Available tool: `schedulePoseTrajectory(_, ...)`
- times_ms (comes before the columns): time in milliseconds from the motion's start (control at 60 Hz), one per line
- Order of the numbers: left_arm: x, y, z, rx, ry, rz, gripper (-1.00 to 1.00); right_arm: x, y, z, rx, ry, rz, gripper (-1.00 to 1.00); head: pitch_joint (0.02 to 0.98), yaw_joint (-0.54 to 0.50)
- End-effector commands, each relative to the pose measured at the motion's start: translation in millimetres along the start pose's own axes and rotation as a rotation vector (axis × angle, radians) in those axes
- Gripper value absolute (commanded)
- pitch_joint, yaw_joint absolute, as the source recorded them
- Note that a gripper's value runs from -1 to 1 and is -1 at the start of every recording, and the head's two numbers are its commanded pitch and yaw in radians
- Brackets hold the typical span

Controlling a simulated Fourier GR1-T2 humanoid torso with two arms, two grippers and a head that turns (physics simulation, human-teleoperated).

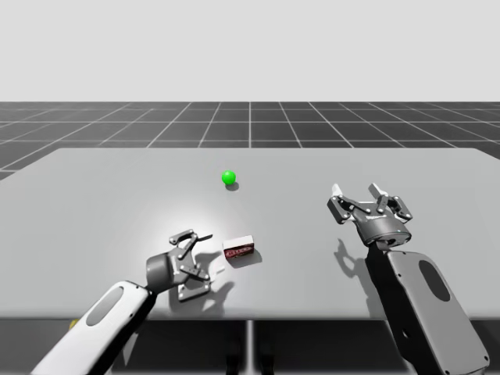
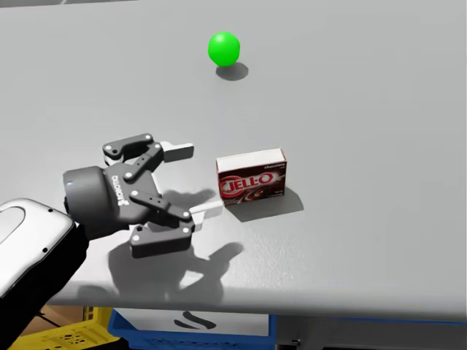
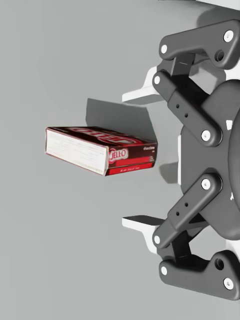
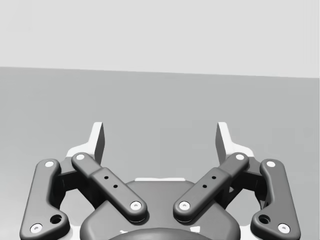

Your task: Watch the red light. When it turns green, pick up the object.

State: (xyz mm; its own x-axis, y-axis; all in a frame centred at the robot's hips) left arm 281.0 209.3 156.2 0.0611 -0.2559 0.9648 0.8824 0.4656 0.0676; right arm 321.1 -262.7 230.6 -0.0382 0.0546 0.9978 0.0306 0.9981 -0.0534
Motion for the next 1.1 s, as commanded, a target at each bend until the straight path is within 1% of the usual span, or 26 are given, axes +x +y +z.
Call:
schedulePoseTrajectory(17,-0.9,-1.8,-16.6,-0.039,0.020,0.006,-1.00,0.4,0.2,0.1,0.000,0.000,-0.002,-1.00,0.897,0.10)
schedulePoseTrajectory(83,-1.3,-0.5,-24.1,-0.047,0.027,-0.004,-1.00,0.7,0.0,0.3,0.000,-0.001,-0.003,-1.00,0.898,0.10)
schedulePoseTrajectory(100,-1.5,0.1,-26.6,-0.054,0.028,0.003,-1.00,0.8,-0.1,0.3,0.000,-0.001,-0.003,-1.00,0.898,0.10)
schedulePoseTrajectory(217,-2.9,4.0,-38.2,-0.061,0.035,0.015,-1.00,1.2,-0.4,0.3,-0.001,-0.002,-0.005,-1.00,0.900,0.09)
schedulePoseTrajectory(367,-2.5,6.8,-52.8,-0.063,0.041,0.010,-1.00,1.8,-1.4,0.3,-0.002,-0.003,-0.008,-1.00,0.904,0.09)
schedulePoseTrajectory(567,-9.4,8.8,-60.5,-0.068,0.062,0.018,-1.00,2.3,-1.8,0.5,-0.002,-0.004,-0.011,-1.00,0.900,0.08)
schedulePoseTrajectory(667,-13.0,10.8,-61.4,-0.076,0.075,0.029,-1.00,2.3,-2.1,0.2,-0.004,-0.005,-0.012,-1.00,0.897,0.08)
schedulePoseTrajectory(683,-13.5,10.9,-61.4,-0.077,0.075,0.032,-0.79,2.3,-2.2,0.2,-0.003,-0.005,-0.012,-1.00,0.896,0.08)
schedulePoseTrajectory(700,-13.5,10.9,-61.4,-0.076,0.075,0.031,-0.34,2.3,-2.2,0.2,-0.004,-0.005,-0.012,-1.00,0.895,0.08)
schedulePoseTrajectory(717,-13.9,11.0,-61.4,-0.077,0.077,0.032,0.01,2.4,-2.3,0.1,-0.004,-0.005,-0.013,-1.00,0.895,0.08)
schedulePoseTrajectory(733,-14.4,10.8,-61.4,-0.079,0.079,0.031,0.79,2.4,-2.4,0.1,-0.004,-0.005,-0.013,-1.00,0.894,0.08)
schedulePoseTrajectory(750,-15.1,10.6,-61.0,-0.081,0.080,0.027,1.00,2.5,-2.6,0.0,-0.005,-0.005,-0.015,-1.00,0.891,0.08)
schedulePoseTrajectory(817,-16.7,9.6,-61.0,-0.089,0.085,0.022,1.00,2.6,-2.3,0.2,-0.005,-0.004,-0.017,-1.00,0.878,0.09)
schedulePoseTrajectory(900,-18.5,7.5,-60.6,-0.102,0.089,0.015,1.00,3.1,-2.4,0.3,-0.005,-0.005,-0.019,-1.00,0.829,0.09)
schedulePoseTrajectory(933,-18.8,6.4,-60.0,-0.112,0.090,0.010,1.00,3.5,-2.8,0.2,-0.006,-0.006,-0.021,-1.00,0.785,0.09)
schedulePoseTrajectory(983,-18.7,5.9,-59.5,-0.118,0.089,0.011,1.00,3.7,-3.0,0.2,-0.007,-0.007,-0.021,-1.00,0.748,0.09)
schedulePoseTrajectory(1000,-18.6,5.7,-59.2,-0.121,0.088,0.010,1.00,3.8,-3.2,0.1,-0.009,-0.008,-0.021,-1.00,0.711,0.09)
schedulePoseTrajectory(1033,-18.6,5.7,-59.2,-0.122,0.088,0.010,1.00,3.7,-3.3,0.0,-0.009,-0.007,-0.021,-1.00,0.700,0.09)
schedulePoseTrajectory(1100,-19.1,5.5,-59.2,-0.128,0.090,0.008,1.00,3.4,-3.3,-0.1,-0.011,-0.006,-0.021,-1.00,0.622,0.09)
